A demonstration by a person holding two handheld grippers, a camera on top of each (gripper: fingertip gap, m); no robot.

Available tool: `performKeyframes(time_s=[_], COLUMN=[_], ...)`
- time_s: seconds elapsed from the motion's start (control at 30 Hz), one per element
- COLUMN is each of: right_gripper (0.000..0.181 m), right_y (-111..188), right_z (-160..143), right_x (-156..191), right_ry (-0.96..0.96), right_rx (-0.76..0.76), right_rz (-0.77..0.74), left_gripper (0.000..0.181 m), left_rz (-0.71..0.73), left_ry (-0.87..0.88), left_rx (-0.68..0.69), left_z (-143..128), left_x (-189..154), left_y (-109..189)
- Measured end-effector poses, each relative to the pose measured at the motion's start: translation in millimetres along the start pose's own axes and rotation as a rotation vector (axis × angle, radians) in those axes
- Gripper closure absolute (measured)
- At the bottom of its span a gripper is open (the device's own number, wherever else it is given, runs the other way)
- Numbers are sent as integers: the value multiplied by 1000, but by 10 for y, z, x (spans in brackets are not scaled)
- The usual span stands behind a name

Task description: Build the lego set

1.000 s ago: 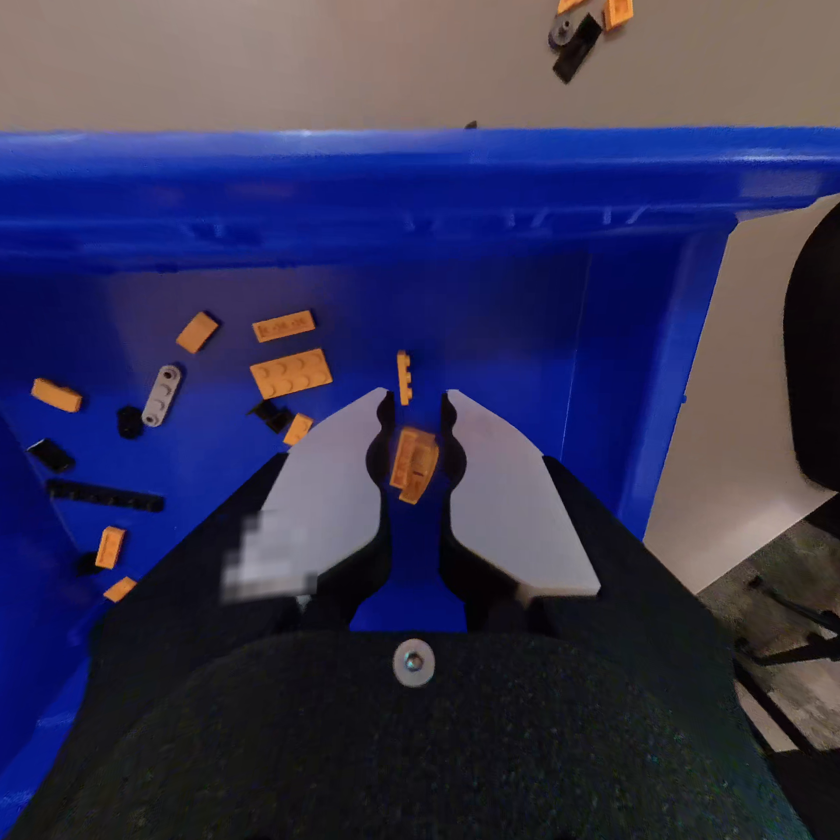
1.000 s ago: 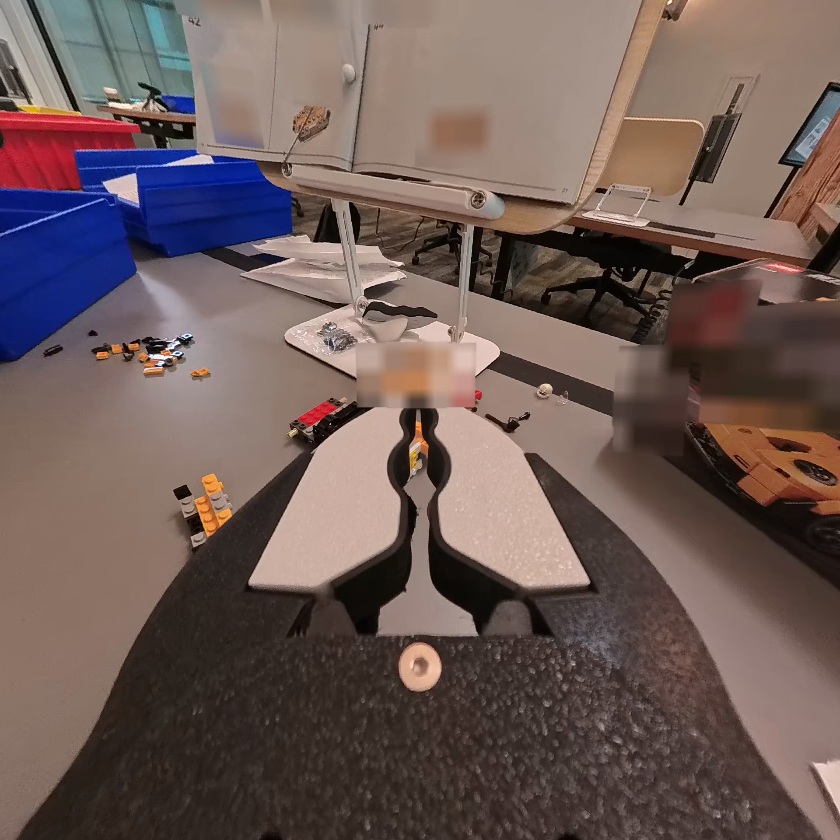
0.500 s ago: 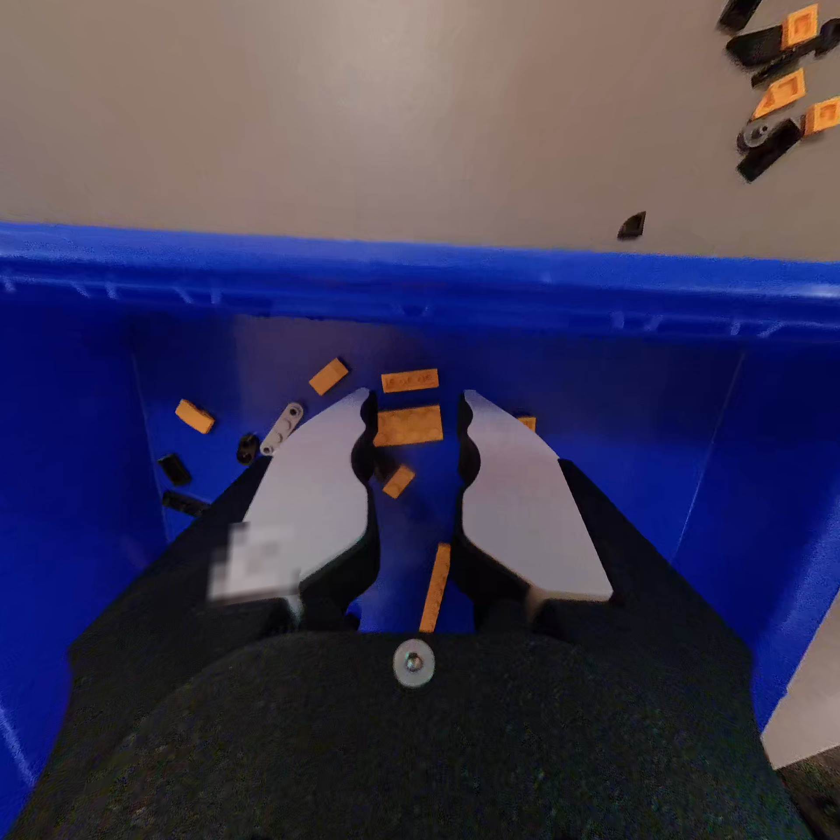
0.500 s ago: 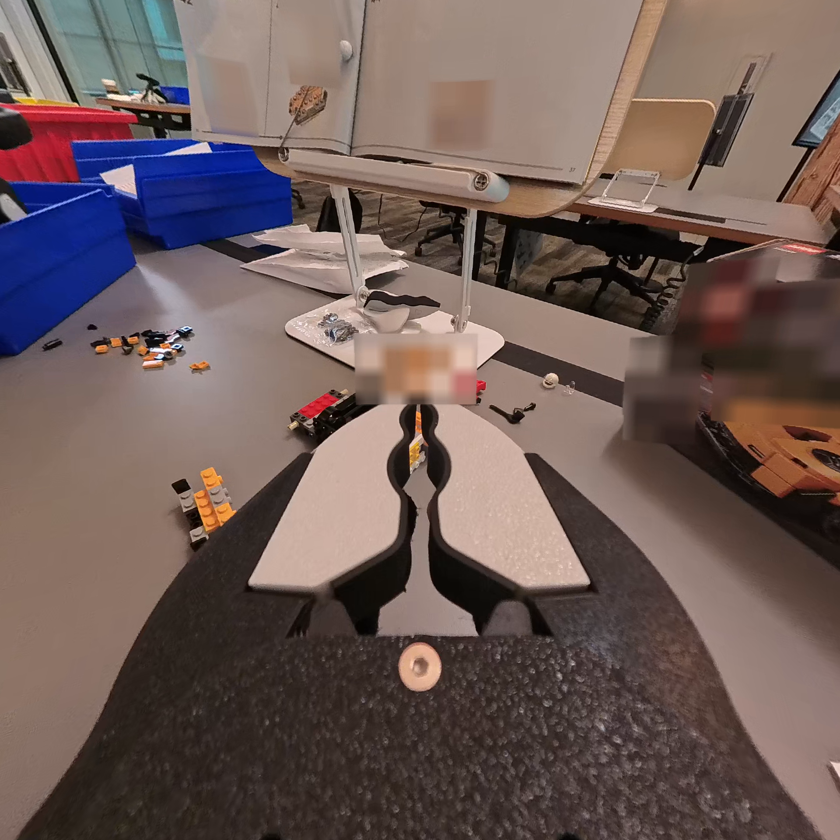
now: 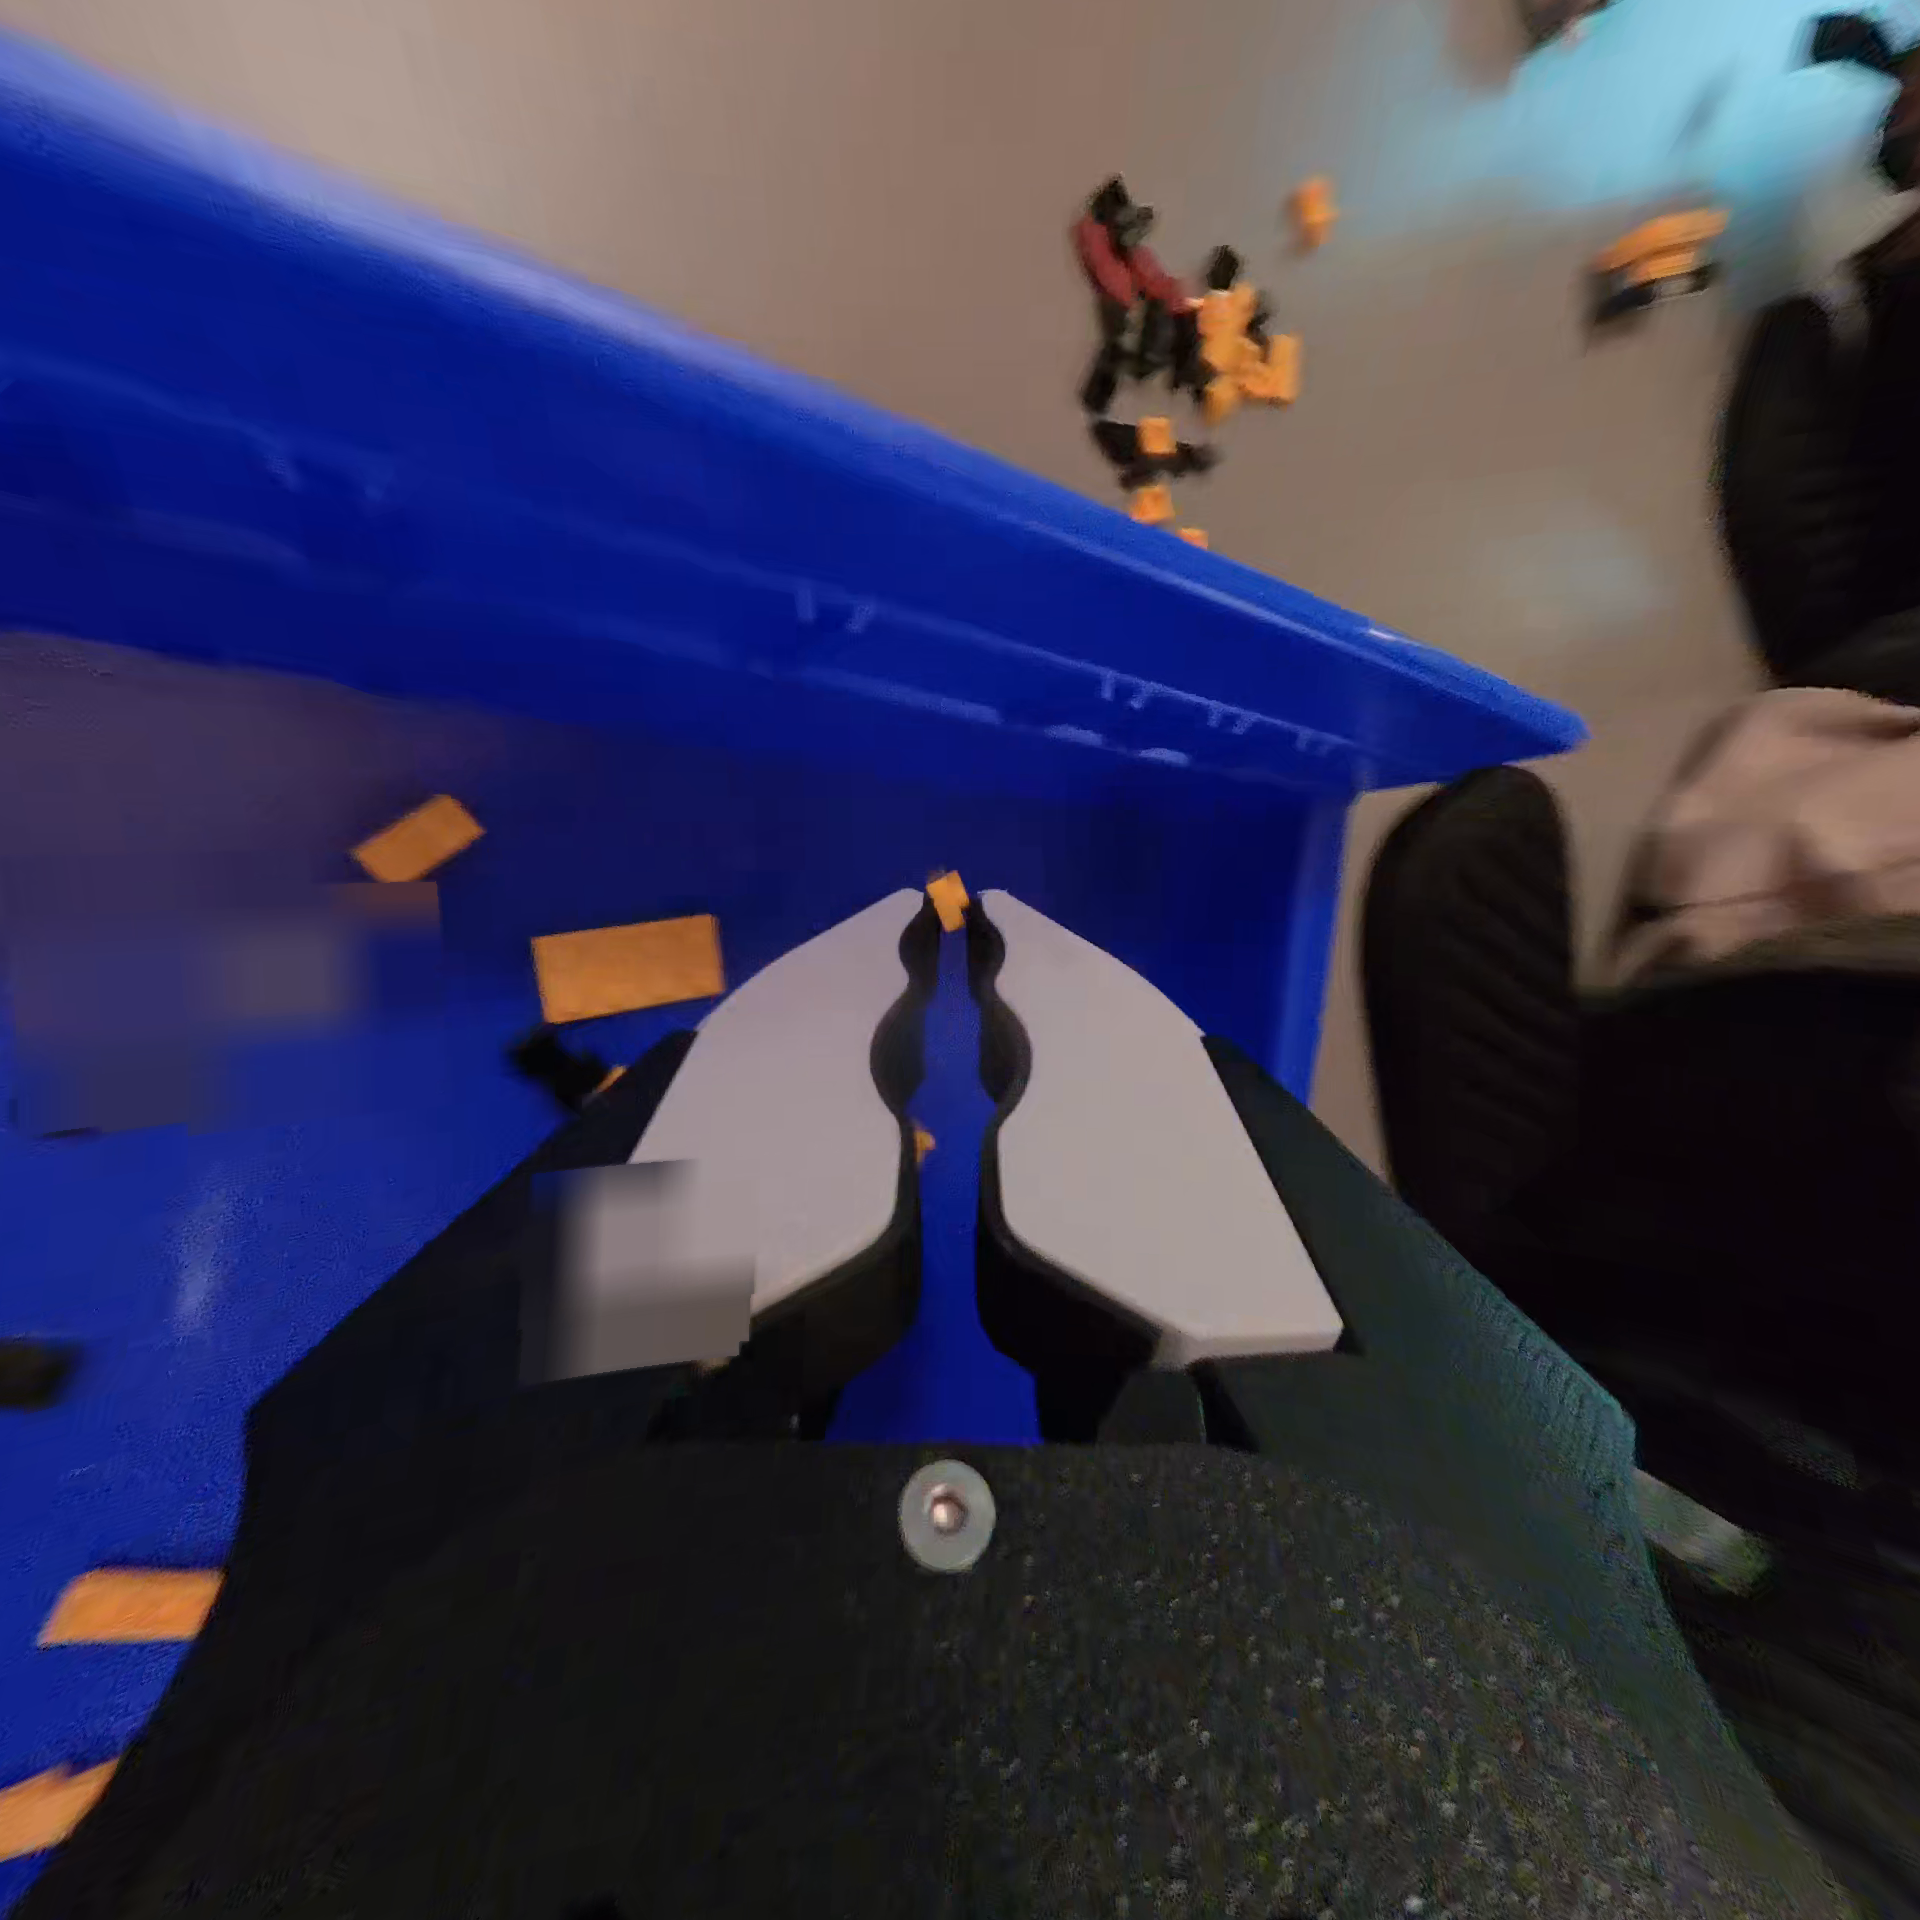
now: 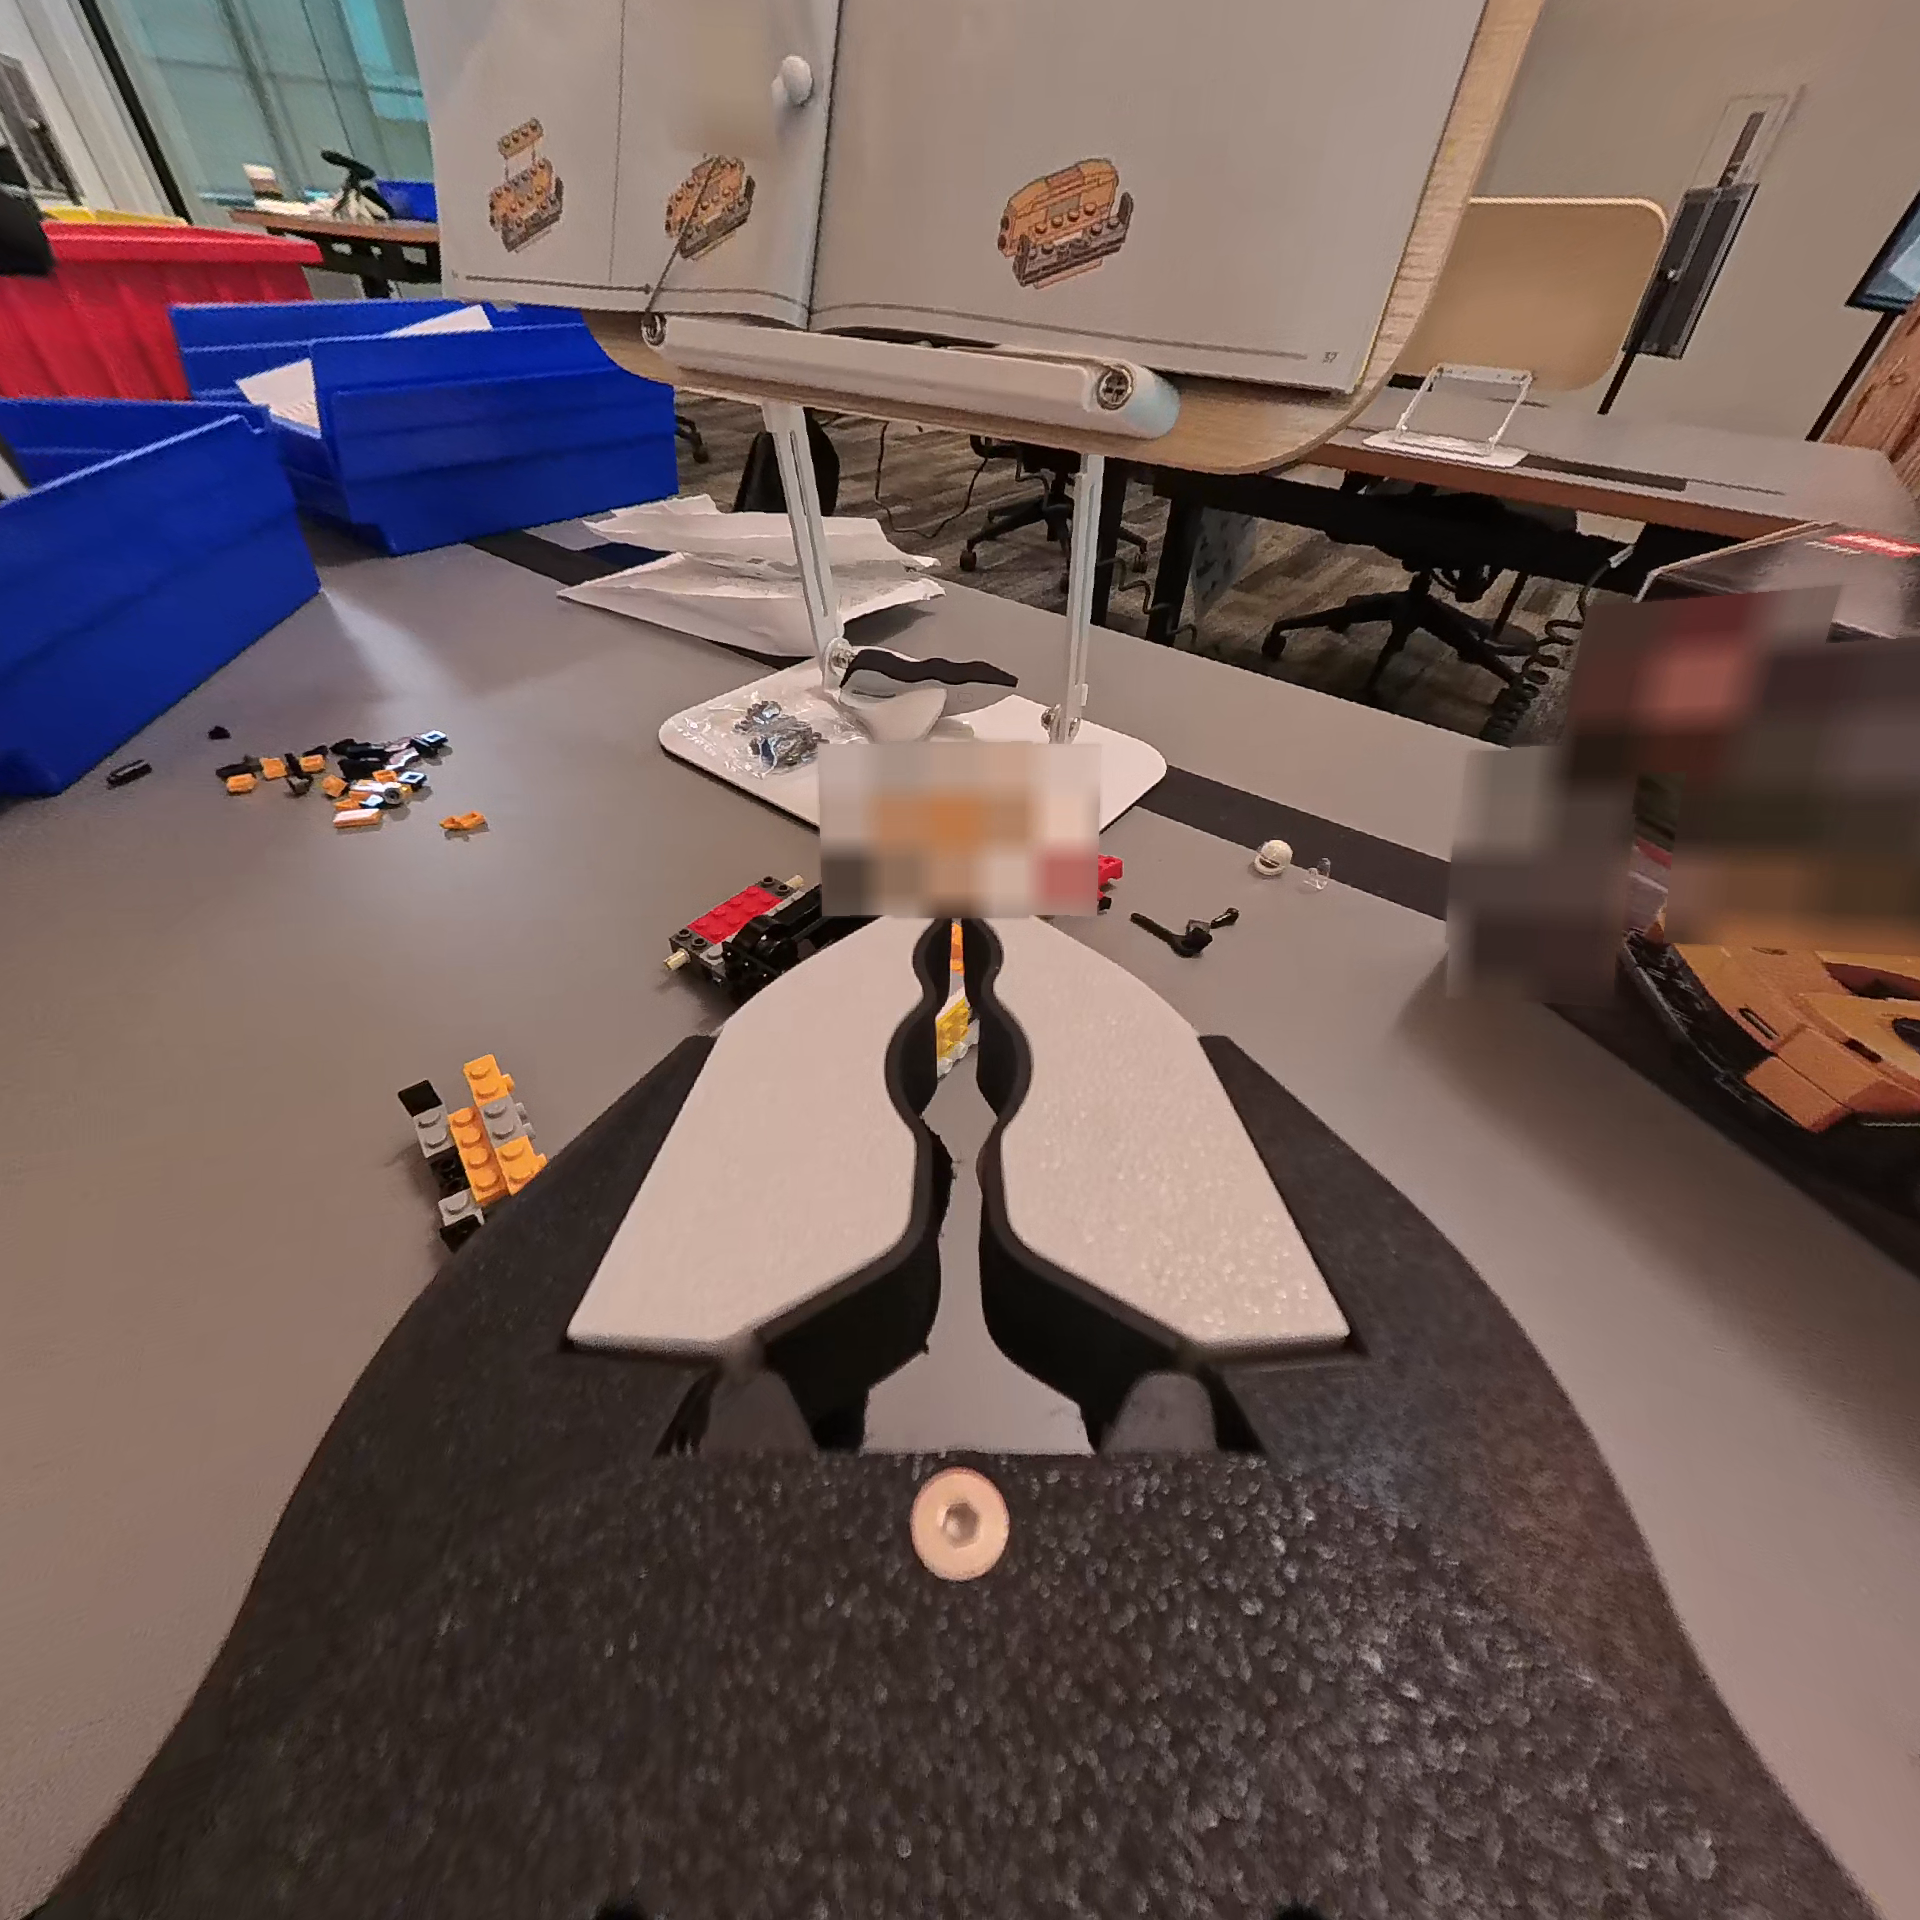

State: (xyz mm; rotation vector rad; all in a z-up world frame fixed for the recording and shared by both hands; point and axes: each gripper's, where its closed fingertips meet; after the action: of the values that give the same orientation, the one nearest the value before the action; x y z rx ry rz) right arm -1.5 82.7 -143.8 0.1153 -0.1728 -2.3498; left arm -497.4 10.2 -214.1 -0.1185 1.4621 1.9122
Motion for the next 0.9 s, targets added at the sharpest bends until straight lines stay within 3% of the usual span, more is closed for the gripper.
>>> performKeyframes(time_s=[0.1,0.33,0.47,0.63,0.9], right_gripper=[180,180,180,180,180], right_y=[-2,-16,-21,-34,-44], right_z=[-3,-35,-51,-79,-101], right_x=[2,4,-4,-5,0], right_ry=[0,-3,-7,-8,-10], right_rx=[1,12,16,25,31], right_rz=[0,5,5,6,8], left_gripper=[175,167,168,166,153], left_rz=[-51,141,220,253,354], left_ry=[44,23,-6,-151,-388], left_rx=[56,188,181,149,232], left_z=[-126,-298,-275,-158,-190], left_x=[8,328,418,243,17], left_y=[-33,-93,-27,-28,-253])
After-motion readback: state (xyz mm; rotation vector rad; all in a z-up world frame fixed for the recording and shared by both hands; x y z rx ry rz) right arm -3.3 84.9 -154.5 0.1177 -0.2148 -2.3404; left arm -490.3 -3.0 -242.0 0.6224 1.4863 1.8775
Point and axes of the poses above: each gripper's, where its closed fingertips meet, y back along the fingers, z out of its top, x = y × z across the jaws, and after that the axes turned 4 degrees about z, right-handed
